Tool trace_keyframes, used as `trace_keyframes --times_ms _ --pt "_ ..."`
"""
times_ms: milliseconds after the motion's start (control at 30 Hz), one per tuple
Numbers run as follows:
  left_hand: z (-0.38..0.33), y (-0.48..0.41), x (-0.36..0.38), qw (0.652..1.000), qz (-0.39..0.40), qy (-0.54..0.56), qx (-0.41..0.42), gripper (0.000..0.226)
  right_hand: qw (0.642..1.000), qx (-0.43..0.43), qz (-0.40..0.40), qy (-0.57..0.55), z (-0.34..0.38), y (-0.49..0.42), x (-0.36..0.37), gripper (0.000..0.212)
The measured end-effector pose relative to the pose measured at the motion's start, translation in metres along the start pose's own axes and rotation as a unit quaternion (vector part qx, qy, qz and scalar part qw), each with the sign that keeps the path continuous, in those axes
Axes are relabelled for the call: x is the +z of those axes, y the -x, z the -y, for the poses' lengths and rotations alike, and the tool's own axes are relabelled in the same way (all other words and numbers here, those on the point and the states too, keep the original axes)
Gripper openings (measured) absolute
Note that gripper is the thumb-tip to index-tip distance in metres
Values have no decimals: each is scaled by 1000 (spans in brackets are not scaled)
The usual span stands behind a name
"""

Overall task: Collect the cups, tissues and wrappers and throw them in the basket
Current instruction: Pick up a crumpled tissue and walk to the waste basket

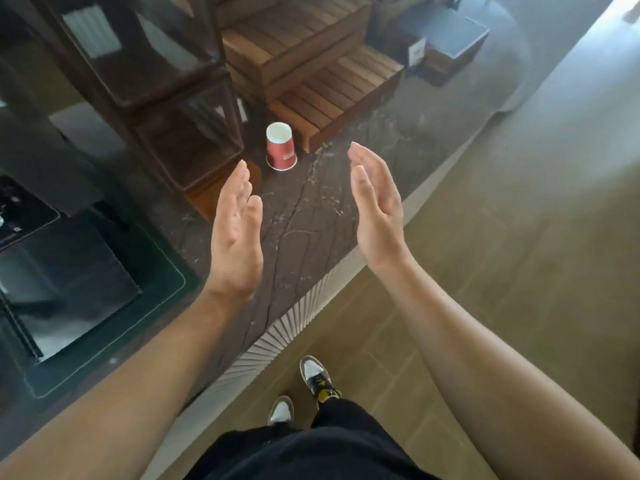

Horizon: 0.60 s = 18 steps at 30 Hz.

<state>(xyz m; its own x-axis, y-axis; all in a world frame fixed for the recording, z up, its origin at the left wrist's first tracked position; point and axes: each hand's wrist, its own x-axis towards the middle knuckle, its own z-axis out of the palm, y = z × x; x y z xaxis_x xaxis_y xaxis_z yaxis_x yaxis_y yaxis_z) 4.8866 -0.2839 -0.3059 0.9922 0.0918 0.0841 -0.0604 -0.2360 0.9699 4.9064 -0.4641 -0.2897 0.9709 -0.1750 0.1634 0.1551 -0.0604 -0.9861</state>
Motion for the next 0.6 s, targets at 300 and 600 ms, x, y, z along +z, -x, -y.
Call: trace_keyframes --times_ms 300,600 --pt "-29 79 48 983 170 48 54 47 983 -26 -183 -11 28 128 -69 56" --pt "-74 186 140 904 384 133 131 56 910 -39 -411 44 68 289 -168 51"
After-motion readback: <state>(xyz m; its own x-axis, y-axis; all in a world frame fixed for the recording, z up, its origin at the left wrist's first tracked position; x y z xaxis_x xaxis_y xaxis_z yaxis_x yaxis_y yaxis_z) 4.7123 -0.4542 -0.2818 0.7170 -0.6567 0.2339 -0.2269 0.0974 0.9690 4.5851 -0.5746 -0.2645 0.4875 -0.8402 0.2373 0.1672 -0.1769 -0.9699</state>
